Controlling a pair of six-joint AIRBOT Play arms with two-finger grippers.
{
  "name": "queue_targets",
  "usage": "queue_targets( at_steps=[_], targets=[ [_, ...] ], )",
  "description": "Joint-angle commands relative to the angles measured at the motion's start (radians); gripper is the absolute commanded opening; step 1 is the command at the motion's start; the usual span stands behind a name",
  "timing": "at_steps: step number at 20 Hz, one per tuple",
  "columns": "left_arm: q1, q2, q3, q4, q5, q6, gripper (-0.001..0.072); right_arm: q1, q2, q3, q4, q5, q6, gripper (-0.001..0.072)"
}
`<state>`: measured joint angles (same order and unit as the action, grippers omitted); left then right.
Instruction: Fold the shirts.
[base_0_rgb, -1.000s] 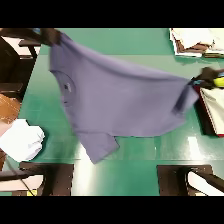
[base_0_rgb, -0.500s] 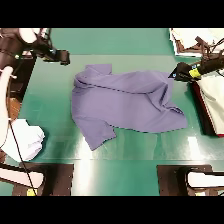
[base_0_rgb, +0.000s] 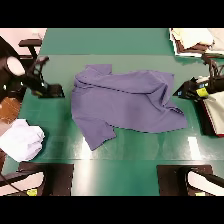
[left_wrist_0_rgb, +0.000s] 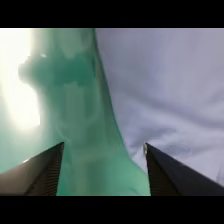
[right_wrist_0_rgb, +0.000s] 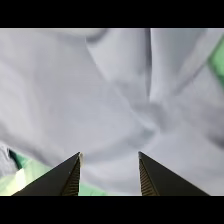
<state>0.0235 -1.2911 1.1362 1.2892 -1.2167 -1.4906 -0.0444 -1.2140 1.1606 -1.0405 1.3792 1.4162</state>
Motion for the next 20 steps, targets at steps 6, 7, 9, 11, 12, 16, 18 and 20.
queue_targets(
  at_steps=[6,7,9,11,12,16,18,20],
  targets=[
    [0.005,0.048,-0.374,-0.333,0.261,0.111,0.059,-0.004,0.106,-0.11,0.004,-0.015,-0.005,0.0409],
    [0.005,0.047,-0.389,-0.338,0.274,0.111,0.059,-0.004,0.106,-0.109,0.008,-0.014,-0.004,0.0409],
    [0.005,0.047,-0.406,-0.356,0.277,0.113,0.0459,-0.005,0.105,-0.109,0.05,-0.019,-0.004,0.0409],
    [-0.028,0.048,-0.407,-0.377,0.293,0.148,0.0418,-0.004,0.105,-0.109,0.055,-0.034,-0.004,0.0409],
    [-0.058,0.048,-0.407,-0.377,0.307,0.149,0.0419,-0.004,0.105,-0.109,0.055,-0.037,-0.004,0.0409],
    [-0.129,0.048,-0.401,-0.373,0.338,0.127,0.0315,-0.026,0.105,-0.109,0.043,-0.013,-0.005,0.0409],
    [-0.117,0.053,-0.377,-0.356,0.304,0.129,0.0023,-0.083,0.105,-0.109,0.041,0.029,-0.005,0.041],
    [-0.11,0.061,-0.323,-0.343,0.254,0.13,0.0022,-0.159,0.105,-0.109,-0.034,0.089,-0.004,0.0409]
  ],
)
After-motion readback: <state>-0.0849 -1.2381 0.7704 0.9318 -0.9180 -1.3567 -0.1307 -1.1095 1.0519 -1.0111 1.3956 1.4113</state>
